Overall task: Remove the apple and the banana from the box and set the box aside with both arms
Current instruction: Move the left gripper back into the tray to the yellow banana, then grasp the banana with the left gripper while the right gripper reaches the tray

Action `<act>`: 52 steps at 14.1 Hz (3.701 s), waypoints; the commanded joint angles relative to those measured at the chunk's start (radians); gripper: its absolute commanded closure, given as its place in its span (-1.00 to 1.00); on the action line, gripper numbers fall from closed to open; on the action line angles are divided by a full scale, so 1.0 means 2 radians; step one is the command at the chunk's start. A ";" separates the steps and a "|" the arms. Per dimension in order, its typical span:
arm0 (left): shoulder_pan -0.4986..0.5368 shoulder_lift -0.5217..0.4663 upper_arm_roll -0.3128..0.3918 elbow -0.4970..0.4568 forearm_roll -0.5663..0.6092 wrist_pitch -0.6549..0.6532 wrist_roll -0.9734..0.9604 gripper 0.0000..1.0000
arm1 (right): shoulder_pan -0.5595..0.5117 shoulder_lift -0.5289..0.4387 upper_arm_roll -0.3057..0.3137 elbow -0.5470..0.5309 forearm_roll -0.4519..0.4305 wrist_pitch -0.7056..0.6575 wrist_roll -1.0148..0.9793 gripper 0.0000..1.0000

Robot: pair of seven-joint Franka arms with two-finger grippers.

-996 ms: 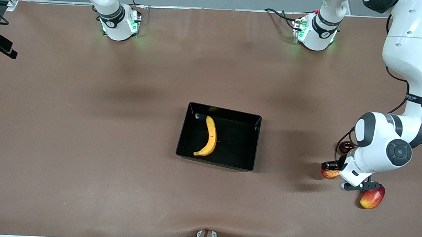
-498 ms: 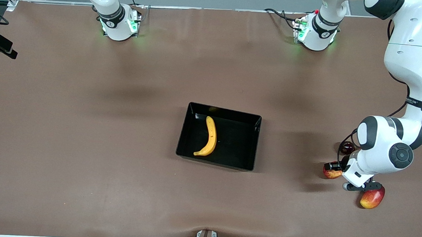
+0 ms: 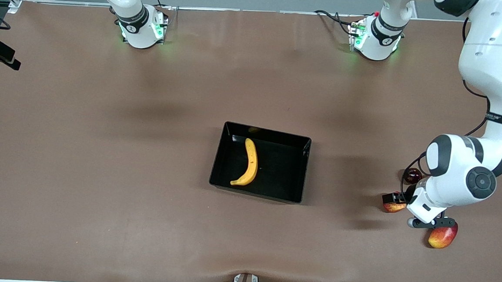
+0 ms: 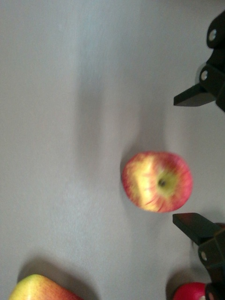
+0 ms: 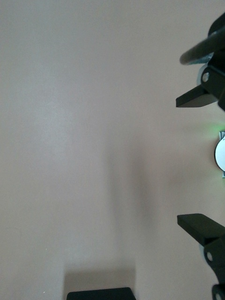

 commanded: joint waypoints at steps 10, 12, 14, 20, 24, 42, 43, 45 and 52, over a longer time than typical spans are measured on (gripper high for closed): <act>-0.128 -0.024 -0.104 0.016 0.048 -0.051 -0.270 -1.00 | -0.011 -0.004 0.005 -0.001 0.009 -0.003 0.001 -1.00; -0.179 0.007 -0.102 0.046 0.057 -0.041 -0.299 -1.00 | -0.010 -0.004 0.005 -0.001 0.009 -0.003 0.001 -1.00; -0.221 0.024 -0.088 0.051 0.068 -0.011 -0.318 -1.00 | -0.012 -0.004 0.005 -0.001 0.009 -0.003 0.002 -1.00; -0.268 0.090 -0.075 0.053 0.101 0.098 -0.314 -1.00 | -0.012 0.011 0.006 0.014 0.001 0.001 -0.004 -1.00; -0.320 0.130 -0.028 0.080 0.100 0.129 -0.317 -1.00 | -0.012 0.035 0.006 0.016 0.000 0.017 -0.004 -1.00; -0.318 0.104 -0.009 0.087 0.104 0.157 -0.270 1.00 | 0.025 0.170 0.008 0.011 0.108 0.066 0.000 -1.00; -0.317 0.099 -0.009 0.087 0.103 0.149 -0.271 1.00 | 0.043 0.172 0.008 0.010 0.108 0.069 0.003 -1.00; -0.316 0.079 -0.010 0.087 0.101 0.120 -0.271 1.00 | 0.082 0.183 0.008 0.010 0.110 0.073 0.048 -1.00; -0.231 0.001 -0.013 0.083 0.098 0.013 -0.189 1.00 | 0.200 0.234 0.009 0.010 0.125 0.155 0.165 -1.00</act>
